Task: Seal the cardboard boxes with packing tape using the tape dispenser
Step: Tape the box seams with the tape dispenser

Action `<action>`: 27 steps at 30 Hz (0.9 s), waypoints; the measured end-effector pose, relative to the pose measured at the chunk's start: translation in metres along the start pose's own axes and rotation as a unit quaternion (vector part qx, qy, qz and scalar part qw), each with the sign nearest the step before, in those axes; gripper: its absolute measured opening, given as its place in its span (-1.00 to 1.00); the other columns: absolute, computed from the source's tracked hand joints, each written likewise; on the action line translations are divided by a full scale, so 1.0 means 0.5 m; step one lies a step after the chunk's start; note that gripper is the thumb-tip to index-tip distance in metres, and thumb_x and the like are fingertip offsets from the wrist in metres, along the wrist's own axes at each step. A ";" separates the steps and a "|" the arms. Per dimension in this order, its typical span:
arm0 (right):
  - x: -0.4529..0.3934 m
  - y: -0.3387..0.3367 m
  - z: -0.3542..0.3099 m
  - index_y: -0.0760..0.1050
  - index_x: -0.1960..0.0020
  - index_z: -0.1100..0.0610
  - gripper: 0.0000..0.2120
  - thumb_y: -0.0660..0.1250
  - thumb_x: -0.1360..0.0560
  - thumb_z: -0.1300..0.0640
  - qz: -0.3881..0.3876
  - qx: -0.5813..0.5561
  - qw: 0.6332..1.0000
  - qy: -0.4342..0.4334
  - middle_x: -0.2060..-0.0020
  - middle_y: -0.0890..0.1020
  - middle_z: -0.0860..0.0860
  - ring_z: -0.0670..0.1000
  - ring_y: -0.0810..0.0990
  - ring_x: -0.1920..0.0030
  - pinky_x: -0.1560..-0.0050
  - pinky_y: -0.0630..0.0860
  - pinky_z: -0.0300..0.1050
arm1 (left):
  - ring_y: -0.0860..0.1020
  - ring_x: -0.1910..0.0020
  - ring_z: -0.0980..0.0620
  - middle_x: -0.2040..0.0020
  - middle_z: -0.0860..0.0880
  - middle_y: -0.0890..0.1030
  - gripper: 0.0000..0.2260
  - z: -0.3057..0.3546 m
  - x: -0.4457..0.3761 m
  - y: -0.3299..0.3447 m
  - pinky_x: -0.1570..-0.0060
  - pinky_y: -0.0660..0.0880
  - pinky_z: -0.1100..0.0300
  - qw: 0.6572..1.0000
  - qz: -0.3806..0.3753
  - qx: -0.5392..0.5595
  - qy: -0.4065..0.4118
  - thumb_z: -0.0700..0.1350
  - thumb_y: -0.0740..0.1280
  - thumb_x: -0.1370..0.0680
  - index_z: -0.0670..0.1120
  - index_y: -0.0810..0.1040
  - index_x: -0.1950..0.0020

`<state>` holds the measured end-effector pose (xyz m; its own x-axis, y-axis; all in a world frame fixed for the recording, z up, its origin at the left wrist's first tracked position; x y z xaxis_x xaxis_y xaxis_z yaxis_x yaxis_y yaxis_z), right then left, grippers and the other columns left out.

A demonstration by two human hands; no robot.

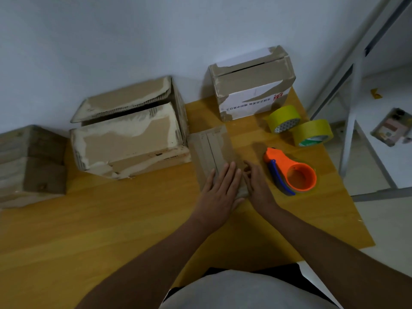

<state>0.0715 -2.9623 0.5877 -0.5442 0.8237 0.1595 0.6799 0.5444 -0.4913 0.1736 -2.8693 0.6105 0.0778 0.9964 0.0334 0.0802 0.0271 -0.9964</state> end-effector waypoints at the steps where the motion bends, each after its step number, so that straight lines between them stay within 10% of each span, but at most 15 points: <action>1: 0.000 0.001 0.000 0.28 -0.43 0.29 -0.62 0.17 -0.64 0.23 0.003 -0.002 1.000 0.007 -0.21 0.42 0.22 0.11 0.43 -0.22 -0.28 0.37 -0.02 | -0.04 -0.60 -0.16 -0.61 -0.22 0.02 -0.36 0.000 0.000 -0.001 -0.51 0.12 -0.17 1.000 0.000 0.000 0.000 0.18 -0.02 -0.69 -0.22 -0.03 -0.60; 7: 0.012 0.004 0.028 0.37 -0.42 0.24 -0.65 0.10 -0.67 0.19 0.010 -0.077 0.986 0.150 -0.30 0.52 0.18 0.14 0.50 -0.30 -0.30 0.40 -0.04 | -0.04 -0.60 -0.14 -0.61 -0.20 0.03 -0.37 0.000 -0.001 -0.012 -0.52 0.10 -0.15 1.000 -0.012 0.009 -0.006 0.19 -0.04 -0.68 -0.21 -0.01 -0.60; 12: 0.113 0.009 -0.022 0.38 -0.42 0.01 -0.66 0.08 -0.67 0.03 0.040 -0.172 0.977 0.120 -0.34 0.47 -0.09 -0.29 0.46 -0.26 -0.27 0.35 -0.38 | 0.00 -0.59 -0.14 -0.60 -0.20 0.05 -0.40 0.000 0.002 -0.015 -0.51 0.14 -0.15 1.000 0.003 0.012 -0.001 0.16 -0.08 -0.69 -0.21 0.03 -0.59; 27: 0.101 0.016 -0.036 0.29 -0.50 0.07 -0.60 0.09 -0.68 0.11 0.020 -0.054 0.997 0.057 -0.30 0.55 0.06 -0.01 0.56 -0.22 -0.14 0.45 -0.23 | -0.05 -0.59 -0.15 -0.61 -0.19 -0.01 -0.30 0.000 0.004 -0.017 -0.51 0.13 -0.16 0.998 -0.058 0.021 -0.018 0.21 0.06 -0.65 -0.21 -0.04 -0.60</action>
<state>0.0582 -2.9135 0.6074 -0.4594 0.8548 0.2414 0.7523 0.5190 -0.4059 0.1730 -2.8674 0.6189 0.0356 0.9887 0.1459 0.0439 0.1443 -0.9886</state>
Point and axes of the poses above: each hand's wrist, its own x-axis away from the middle knuckle, its own y-axis out of the palm, z = x × y, the point moved 4 cm from there along -x, towards the middle knuckle
